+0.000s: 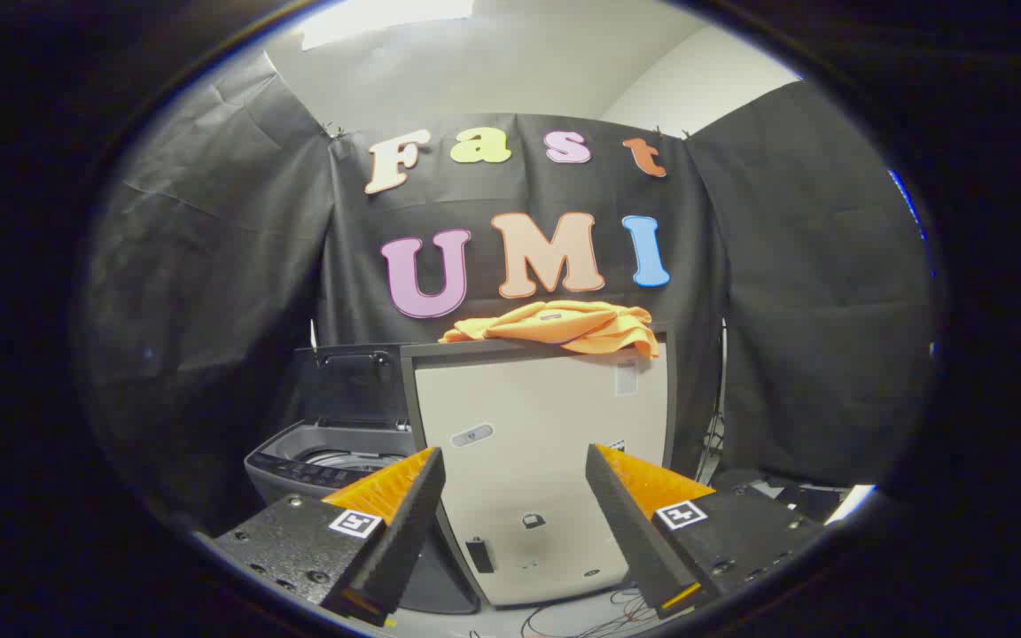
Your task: Put the clothes into the washing machine and then close the washing machine lid.
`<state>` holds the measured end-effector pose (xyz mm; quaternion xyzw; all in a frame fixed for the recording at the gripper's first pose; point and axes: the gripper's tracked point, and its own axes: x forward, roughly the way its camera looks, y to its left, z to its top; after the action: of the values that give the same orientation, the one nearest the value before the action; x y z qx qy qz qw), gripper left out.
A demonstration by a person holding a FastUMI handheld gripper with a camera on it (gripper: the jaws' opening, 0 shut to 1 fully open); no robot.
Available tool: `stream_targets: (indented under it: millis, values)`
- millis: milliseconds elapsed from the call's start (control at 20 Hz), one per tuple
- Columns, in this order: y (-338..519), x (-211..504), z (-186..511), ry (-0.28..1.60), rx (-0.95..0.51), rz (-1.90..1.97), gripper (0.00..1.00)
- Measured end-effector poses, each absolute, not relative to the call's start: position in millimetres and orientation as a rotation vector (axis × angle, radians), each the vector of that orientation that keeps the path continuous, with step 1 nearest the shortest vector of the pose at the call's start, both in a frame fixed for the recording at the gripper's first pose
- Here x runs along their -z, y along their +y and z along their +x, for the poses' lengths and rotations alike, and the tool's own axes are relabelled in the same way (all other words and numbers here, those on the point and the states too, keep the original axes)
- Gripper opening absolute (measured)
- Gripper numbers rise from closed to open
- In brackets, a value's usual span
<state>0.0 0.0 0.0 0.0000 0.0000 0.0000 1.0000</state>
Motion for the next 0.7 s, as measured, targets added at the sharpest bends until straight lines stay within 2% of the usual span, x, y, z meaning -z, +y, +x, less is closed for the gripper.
stream_targets:
  millis: [700]
  values:
    - [24, -10, -8, -0.011, -0.045, -0.027, 0.96]
